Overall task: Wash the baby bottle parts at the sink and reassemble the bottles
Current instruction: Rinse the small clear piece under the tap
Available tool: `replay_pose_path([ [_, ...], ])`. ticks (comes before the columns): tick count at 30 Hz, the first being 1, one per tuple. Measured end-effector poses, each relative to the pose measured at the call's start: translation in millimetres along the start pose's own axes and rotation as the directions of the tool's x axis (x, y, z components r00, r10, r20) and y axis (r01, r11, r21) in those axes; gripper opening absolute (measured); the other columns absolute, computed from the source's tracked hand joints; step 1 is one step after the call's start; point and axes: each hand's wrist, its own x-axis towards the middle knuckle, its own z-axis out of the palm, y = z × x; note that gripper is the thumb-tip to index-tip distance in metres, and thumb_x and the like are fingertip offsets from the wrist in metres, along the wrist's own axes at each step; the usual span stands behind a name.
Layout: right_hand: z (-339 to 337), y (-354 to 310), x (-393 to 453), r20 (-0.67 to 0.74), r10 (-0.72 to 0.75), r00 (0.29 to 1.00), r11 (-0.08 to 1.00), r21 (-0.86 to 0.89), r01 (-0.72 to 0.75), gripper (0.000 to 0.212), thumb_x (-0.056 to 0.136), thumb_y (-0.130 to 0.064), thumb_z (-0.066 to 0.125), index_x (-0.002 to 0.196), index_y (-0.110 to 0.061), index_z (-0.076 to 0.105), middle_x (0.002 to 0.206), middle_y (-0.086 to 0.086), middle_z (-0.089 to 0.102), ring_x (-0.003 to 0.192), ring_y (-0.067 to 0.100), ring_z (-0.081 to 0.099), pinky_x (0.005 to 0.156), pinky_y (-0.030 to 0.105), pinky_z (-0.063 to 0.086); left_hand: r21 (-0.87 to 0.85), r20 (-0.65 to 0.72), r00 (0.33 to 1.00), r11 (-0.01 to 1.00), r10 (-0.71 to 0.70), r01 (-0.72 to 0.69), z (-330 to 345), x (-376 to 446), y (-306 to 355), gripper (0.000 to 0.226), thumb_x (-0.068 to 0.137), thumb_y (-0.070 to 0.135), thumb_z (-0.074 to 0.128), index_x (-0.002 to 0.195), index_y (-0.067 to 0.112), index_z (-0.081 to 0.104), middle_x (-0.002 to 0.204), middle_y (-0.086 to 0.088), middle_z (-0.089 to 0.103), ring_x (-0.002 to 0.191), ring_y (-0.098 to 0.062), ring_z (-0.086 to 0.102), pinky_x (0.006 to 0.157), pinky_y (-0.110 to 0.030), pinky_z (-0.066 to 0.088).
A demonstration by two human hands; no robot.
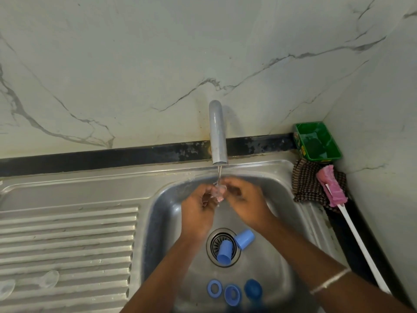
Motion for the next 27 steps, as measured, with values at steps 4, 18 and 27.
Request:
replay_pose_path([
  [4,4,10,-21,0.034,-0.050,0.998,0.992,0.120,0.046,0.026,0.088,-0.021,0.075,0.110,-0.035,0.073,0.103,-0.016,0.075,0.093,0.004,0.072,0.085,0.025,0.058,-0.132,0.009,0.998,0.989,-0.067,0.068,-2,-11,-6,0.043,0.085,-0.002,0.071,0.109,0.033,0.063,0.103,0.007,0.074,0.097,-0.014,0.071,0.085,-0.033,0.059],
  [18,2,-6,-10,0.084,-0.347,0.934,0.886,-0.298,0.356,0.021,0.086,-0.007,0.075,0.106,-0.008,0.078,0.112,0.008,0.074,0.106,0.021,0.069,0.094,0.039,0.056,-0.371,-0.168,0.931,0.896,-0.325,0.246,-11,-18,4,0.041,0.094,-0.017,0.038,0.097,0.009,0.070,0.101,-0.014,0.072,0.101,-0.029,0.067,0.093,-0.035,0.053],
  [27,6,-9,-8,-0.089,-0.005,0.996,0.992,-0.123,-0.006,0.010,0.084,-0.013,0.077,0.093,-0.017,0.075,0.096,-0.002,0.074,0.086,0.013,0.070,0.082,0.033,0.059,-0.280,-0.194,0.908,0.908,-0.372,0.313,-16,-21,3,0.023,0.094,-0.003,0.054,0.094,0.010,0.072,0.093,-0.006,0.076,0.097,-0.027,0.070,0.094,-0.041,0.055],
])
